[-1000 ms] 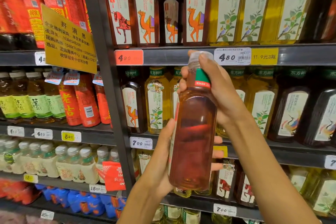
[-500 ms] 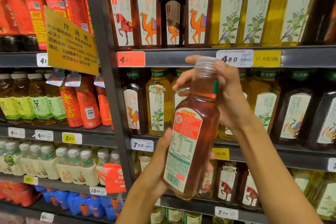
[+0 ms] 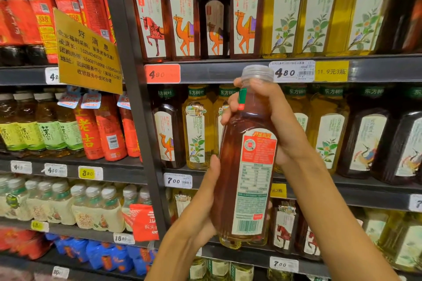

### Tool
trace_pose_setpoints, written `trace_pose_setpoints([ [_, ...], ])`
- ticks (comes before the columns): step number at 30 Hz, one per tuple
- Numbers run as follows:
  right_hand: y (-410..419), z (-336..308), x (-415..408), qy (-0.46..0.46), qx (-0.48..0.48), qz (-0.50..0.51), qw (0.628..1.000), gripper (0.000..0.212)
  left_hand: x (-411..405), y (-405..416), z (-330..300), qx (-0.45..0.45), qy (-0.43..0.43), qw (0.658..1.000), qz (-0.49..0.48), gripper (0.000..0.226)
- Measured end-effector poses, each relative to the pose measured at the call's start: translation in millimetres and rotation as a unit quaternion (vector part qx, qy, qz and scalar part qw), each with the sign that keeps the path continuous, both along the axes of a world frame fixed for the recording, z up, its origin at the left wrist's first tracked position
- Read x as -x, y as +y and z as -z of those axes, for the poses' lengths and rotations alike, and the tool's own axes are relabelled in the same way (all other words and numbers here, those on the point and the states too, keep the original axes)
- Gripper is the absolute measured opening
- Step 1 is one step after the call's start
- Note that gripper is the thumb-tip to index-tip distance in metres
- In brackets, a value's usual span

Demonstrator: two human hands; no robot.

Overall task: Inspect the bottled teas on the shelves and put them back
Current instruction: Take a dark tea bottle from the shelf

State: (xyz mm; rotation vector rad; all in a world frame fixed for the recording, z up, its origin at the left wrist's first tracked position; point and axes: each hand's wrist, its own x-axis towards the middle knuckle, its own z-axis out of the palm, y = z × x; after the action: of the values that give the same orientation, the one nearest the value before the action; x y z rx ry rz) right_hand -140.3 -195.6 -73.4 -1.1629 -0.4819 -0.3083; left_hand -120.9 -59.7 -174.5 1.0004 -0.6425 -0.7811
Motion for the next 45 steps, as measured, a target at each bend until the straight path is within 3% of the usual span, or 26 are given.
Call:
trace_pose_setpoints([
  [12, -2, 5, -1, -0.01, -0.008, -0.02, 1.0, 0.026, 0, -2, 5, -0.003, 0.016, 1.0, -0.026, 0.095],
  [18, -2, 4, -3, -0.002, -0.02, -0.045, 0.999, 0.031, 8, -3, -4, 0.048, 0.035, 0.997, 0.054, 0.073],
  [23, -4, 6, -5, 0.046, -0.045, -0.056, 0.996, 0.028, 11, -3, -3, 0.053, 0.04, 0.996, 0.065, 0.067],
  [29, -7, -2, -9, 0.104, 0.029, -0.008, 0.994, 0.027, 20, -2, -3, 0.088, 0.08, 0.992, 0.049, 0.067],
  [33, -6, -2, -11, 0.169, -0.003, -0.013, 0.986, 0.034, 27, -4, -10, 0.099, 0.105, 0.988, 0.056, 0.074],
  [38, -6, -1, -12, 0.179, -0.009, -0.009, 0.984, 0.037, 25, -4, -5, 0.089, 0.109, 0.989, 0.044, 0.072],
  [41, -5, -1, -12, 0.132, 0.034, 0.033, 0.99, 0.027, 23, -4, -3, 0.041, 0.061, 0.997, -0.013, 0.072],
  [45, -9, -5, -9, 0.06, 0.147, 0.129, 0.979, 0.029, 22, -6, -6, -0.048, -0.102, 0.982, -0.15, 0.073],
])
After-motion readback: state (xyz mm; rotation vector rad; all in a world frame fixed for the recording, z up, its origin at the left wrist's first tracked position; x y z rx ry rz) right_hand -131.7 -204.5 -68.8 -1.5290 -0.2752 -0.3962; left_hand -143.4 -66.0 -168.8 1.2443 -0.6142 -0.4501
